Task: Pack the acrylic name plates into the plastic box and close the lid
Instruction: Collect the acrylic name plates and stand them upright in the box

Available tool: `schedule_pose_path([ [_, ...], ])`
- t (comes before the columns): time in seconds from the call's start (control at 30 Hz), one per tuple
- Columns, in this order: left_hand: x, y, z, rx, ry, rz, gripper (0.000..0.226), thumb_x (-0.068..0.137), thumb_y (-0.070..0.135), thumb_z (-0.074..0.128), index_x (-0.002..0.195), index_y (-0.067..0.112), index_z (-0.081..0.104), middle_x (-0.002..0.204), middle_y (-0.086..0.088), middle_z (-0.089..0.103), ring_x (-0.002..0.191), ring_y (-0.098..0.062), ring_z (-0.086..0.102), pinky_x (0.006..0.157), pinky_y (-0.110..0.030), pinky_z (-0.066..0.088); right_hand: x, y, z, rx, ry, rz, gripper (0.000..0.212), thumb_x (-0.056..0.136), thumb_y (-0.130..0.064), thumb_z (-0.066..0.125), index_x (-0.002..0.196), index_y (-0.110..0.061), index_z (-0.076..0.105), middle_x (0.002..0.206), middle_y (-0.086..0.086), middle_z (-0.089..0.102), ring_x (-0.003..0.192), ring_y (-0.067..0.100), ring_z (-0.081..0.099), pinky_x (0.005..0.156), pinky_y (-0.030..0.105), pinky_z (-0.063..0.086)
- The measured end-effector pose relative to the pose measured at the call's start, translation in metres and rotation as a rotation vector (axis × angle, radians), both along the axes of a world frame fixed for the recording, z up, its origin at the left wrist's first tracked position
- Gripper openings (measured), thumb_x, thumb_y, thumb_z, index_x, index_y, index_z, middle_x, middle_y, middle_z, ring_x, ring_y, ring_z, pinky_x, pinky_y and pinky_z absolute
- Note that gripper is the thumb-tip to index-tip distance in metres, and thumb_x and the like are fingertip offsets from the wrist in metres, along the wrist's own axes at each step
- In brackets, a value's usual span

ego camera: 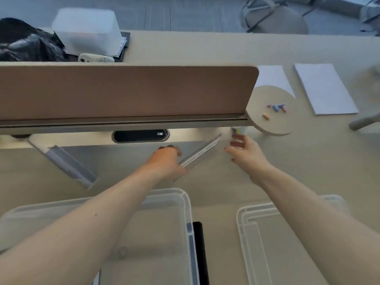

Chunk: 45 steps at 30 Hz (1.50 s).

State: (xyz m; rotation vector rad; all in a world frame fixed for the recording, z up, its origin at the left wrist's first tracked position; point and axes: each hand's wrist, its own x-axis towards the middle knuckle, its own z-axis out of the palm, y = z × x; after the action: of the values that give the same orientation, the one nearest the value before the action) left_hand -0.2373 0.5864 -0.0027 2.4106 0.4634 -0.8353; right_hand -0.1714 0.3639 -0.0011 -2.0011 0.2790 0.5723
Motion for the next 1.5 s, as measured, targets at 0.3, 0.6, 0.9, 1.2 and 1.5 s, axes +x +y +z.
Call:
schedule_pose_path([
  [0.3, 0.011, 0.048, -0.017, 0.141, -0.032, -0.123, 0.024, 0.104, 0.023, 0.055, 0.118, 0.028, 0.073, 0.121, -0.01, 0.071, 0.107, -0.033, 0.065, 0.089, -0.036, 0.052, -0.011, 0.016, -0.036, -0.113, 0.014, 0.069, 0.077, 0.077, -0.014, 0.085, 0.144, -0.02, 0.047, 0.125, 0.002, 0.057, 0.117, 0.02, 0.057, 0.103, 0.039, 0.049],
  [0.6, -0.013, 0.086, -0.039, 0.002, -0.203, 0.022, 0.023, 0.098, 0.029, 0.068, 0.119, 0.026, 0.077, 0.128, -0.001, 0.072, 0.114, -0.025, 0.065, 0.095, -0.03, 0.048, -0.036, 0.042, -0.059, -0.275, -0.224, 0.308, 0.015, 0.089, -0.009, 0.072, 0.103, -0.013, 0.077, 0.09, -0.003, 0.069, 0.089, 0.014, 0.063, 0.066, 0.004, 0.037],
  [0.9, -0.04, 0.096, 0.031, -0.089, -0.579, 0.077, 0.009, 0.091, 0.016, 0.076, 0.097, 0.018, 0.082, 0.089, 0.0, 0.08, 0.086, -0.018, 0.074, 0.08, -0.026, 0.054, -0.046, 0.046, 0.009, -0.205, -0.477, 0.289, 0.011, 0.09, -0.009, 0.071, 0.097, -0.013, 0.077, 0.082, -0.003, 0.075, 0.077, 0.01, 0.071, 0.067, 0.006, 0.046],
  [1.2, -0.092, 0.103, 0.184, -0.221, -0.889, 0.188, 0.006, 0.088, 0.021, 0.081, 0.089, 0.026, 0.079, 0.082, 0.011, 0.079, 0.077, 0.001, 0.074, 0.08, -0.025, 0.059, -0.082, 0.048, 0.166, 0.035, -0.73, 0.245, 0.009, 0.091, -0.015, 0.072, 0.091, -0.023, 0.069, 0.08, -0.01, 0.071, 0.077, 0.005, 0.07, 0.065, 0.021, 0.054],
  [1.5, -0.167, 0.08, 0.289, -0.119, -0.986, 0.165, 0.017, 0.083, 0.032, 0.082, 0.099, 0.035, 0.077, 0.094, 0.013, 0.079, 0.081, -0.007, 0.077, 0.074, -0.024, 0.062, -0.143, 0.022, 0.264, 0.138, -0.817, 0.324, 0.017, 0.09, -0.013, 0.074, 0.087, -0.03, 0.069, 0.083, -0.011, 0.077, 0.078, 0.006, 0.073, 0.071, 0.023, 0.058],
])
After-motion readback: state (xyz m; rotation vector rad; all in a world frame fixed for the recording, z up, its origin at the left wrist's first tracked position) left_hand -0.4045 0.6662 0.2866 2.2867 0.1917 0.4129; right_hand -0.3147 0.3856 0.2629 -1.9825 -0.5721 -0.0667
